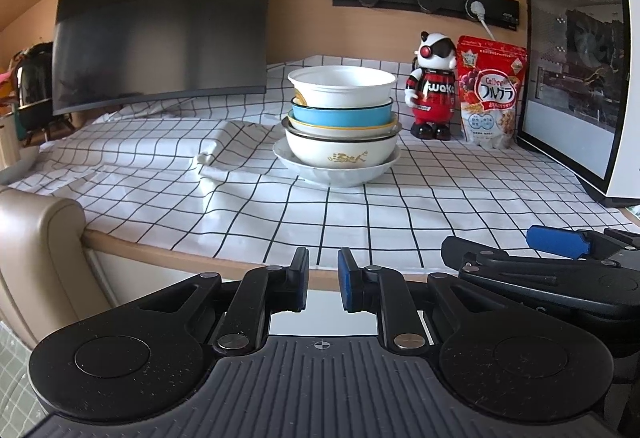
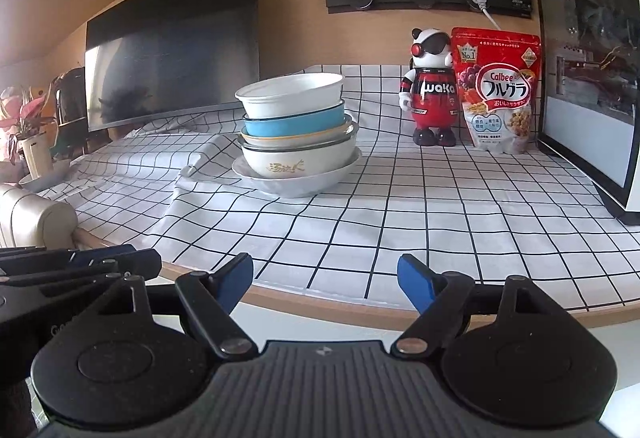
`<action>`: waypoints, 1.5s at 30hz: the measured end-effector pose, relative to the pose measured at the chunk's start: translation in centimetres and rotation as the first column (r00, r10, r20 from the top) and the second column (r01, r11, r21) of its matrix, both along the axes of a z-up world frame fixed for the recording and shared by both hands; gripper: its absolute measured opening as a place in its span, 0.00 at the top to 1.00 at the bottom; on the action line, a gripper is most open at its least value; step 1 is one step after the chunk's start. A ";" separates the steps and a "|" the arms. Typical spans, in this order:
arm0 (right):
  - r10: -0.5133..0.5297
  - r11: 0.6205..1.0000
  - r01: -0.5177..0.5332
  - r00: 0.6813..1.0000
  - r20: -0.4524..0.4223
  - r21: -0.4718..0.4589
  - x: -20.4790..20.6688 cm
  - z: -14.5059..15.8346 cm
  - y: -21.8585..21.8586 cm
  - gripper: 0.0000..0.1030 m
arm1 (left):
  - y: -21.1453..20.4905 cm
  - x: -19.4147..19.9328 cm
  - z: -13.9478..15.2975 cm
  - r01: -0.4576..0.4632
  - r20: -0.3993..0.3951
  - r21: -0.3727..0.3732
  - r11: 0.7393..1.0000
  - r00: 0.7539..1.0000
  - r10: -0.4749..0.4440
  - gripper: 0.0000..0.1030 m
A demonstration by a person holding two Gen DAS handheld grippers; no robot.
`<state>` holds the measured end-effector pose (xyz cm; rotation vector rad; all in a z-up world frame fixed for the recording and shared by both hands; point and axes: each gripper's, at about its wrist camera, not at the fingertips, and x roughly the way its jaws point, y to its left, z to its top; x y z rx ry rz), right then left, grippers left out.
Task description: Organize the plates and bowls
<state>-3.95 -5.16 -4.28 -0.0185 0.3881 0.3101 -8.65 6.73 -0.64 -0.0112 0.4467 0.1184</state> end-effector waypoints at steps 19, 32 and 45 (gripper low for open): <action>0.008 1.000 -0.008 1.000 -0.022 -0.007 0.5 -0.3 0.5 0.22 | 0.3 0.4 -0.2 -0.018 -0.019 -0.019 1.000 1.000 0.018 0.82; 0.004 1.000 -0.004 0.999 -0.049 -0.006 2.0 -1.0 0.2 0.22 | 0.1 2.0 -0.8 -0.019 -0.045 -0.022 1.000 0.999 0.018 0.82; -0.007 1.000 0.007 0.998 -0.061 -0.008 2.6 -1.2 -0.3 0.22 | 0.2 2.9 -1.3 -0.035 -0.066 -0.043 0.998 0.997 0.032 0.82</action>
